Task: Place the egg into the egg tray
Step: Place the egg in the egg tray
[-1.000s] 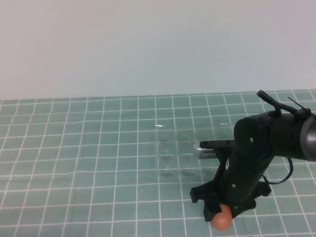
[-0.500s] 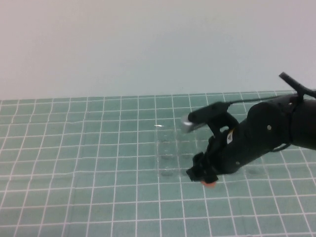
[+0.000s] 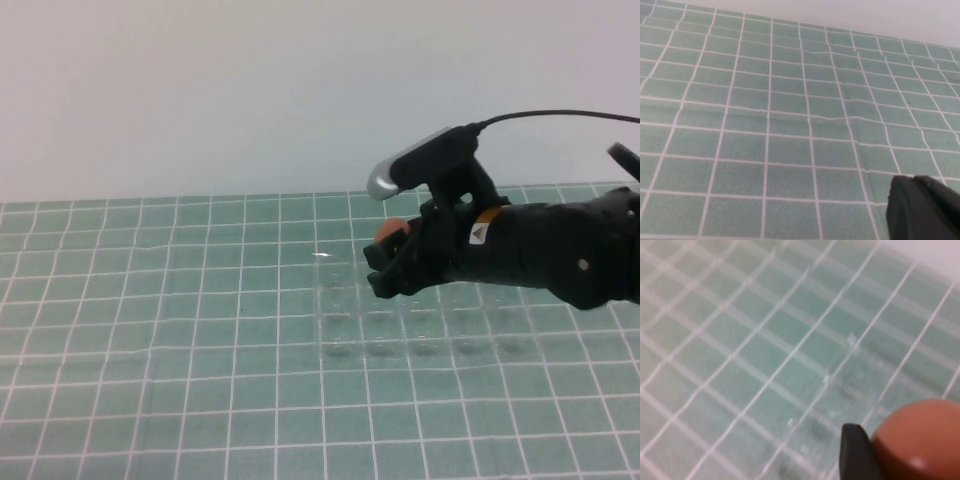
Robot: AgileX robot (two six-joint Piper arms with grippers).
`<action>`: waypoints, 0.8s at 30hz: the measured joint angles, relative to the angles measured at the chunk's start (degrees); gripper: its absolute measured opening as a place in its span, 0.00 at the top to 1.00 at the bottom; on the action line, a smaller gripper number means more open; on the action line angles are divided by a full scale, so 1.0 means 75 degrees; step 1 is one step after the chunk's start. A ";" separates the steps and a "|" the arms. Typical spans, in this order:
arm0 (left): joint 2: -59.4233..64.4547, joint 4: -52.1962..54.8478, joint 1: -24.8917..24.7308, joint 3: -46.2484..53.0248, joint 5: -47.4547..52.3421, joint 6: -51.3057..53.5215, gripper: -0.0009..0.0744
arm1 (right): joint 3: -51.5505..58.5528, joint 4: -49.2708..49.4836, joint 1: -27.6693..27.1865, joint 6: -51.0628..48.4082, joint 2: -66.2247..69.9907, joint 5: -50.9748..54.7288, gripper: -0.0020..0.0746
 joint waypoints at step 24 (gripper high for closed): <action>0.0000 0.0000 0.0000 0.0000 0.0000 0.0000 0.99 | 0.3392 -0.2014 0.0000 0.1301 0.0834 -0.8406 0.47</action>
